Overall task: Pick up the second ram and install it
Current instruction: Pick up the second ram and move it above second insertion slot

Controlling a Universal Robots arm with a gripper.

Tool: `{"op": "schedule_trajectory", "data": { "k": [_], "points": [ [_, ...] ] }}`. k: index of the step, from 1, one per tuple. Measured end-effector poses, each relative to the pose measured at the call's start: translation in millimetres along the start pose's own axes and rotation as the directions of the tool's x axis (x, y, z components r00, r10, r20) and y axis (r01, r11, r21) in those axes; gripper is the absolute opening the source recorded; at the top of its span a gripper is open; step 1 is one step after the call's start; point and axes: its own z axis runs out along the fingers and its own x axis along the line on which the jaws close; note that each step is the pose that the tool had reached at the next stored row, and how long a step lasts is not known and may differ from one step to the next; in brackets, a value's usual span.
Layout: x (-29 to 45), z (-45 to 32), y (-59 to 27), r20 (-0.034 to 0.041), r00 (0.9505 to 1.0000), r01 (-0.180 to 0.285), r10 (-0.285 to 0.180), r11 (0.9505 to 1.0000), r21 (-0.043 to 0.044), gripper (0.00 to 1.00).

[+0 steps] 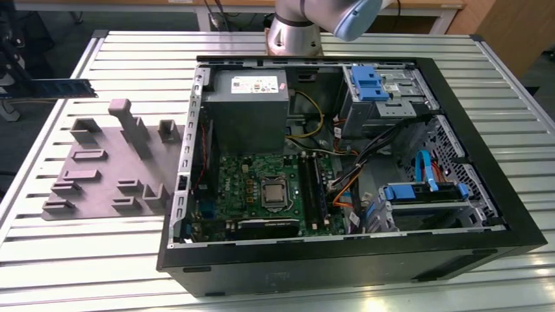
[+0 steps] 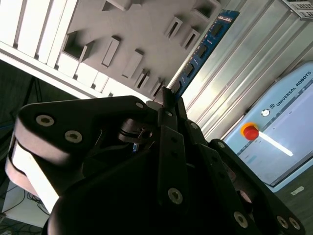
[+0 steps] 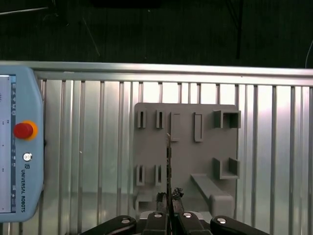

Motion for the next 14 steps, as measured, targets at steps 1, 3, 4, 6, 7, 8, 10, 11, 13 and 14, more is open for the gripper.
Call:
{"op": "schedule_trajectory", "data": {
  "k": [1, 3, 4, 6, 7, 8, 10, 11, 13, 14],
  "points": [
    [0.0, 0.0, -0.8, 0.0000, 1.0000, 0.000, 0.000, 1.0000, 0.0000, 0.14],
    [0.0, 0.0, -2.2, 0.0000, 1.0000, 0.000, 0.000, 1.0000, 0.0000, 0.14],
    [0.0, 0.0, -3.0, 0.0000, 1.0000, 0.000, 0.000, 1.0000, 0.0000, 0.14],
    [0.0, 0.0, -4.4, 0.0000, 1.0000, 0.000, 0.000, 1.0000, 0.0000, 0.14],
    [0.0, 0.0, -5.2, 0.0000, 1.0000, 0.000, 0.000, 1.0000, 0.0000, 0.14],
    [0.0, 0.0, -6.0, 0.0000, 1.0000, 0.000, 0.000, 1.0000, 0.0000, 0.14],
    [0.0, -0.1, -7.7, -0.0001, 1.0000, 0.000, 0.000, 1.0000, -0.0001, 0.14],
    [0.1, 0.0, -8.7, 0.0000, 1.0000, 0.000, 0.000, 1.0000, 0.0000, 0.14],
    [0.1, 0.0, -10.8, 0.0000, 1.0000, 0.000, 0.000, 1.0000, 0.0000, 0.14],
    [0.1, 0.0, -11.9, 0.0000, 1.0000, 0.000, 0.000, 1.0000, 0.0000, 0.14]
  ]
}}
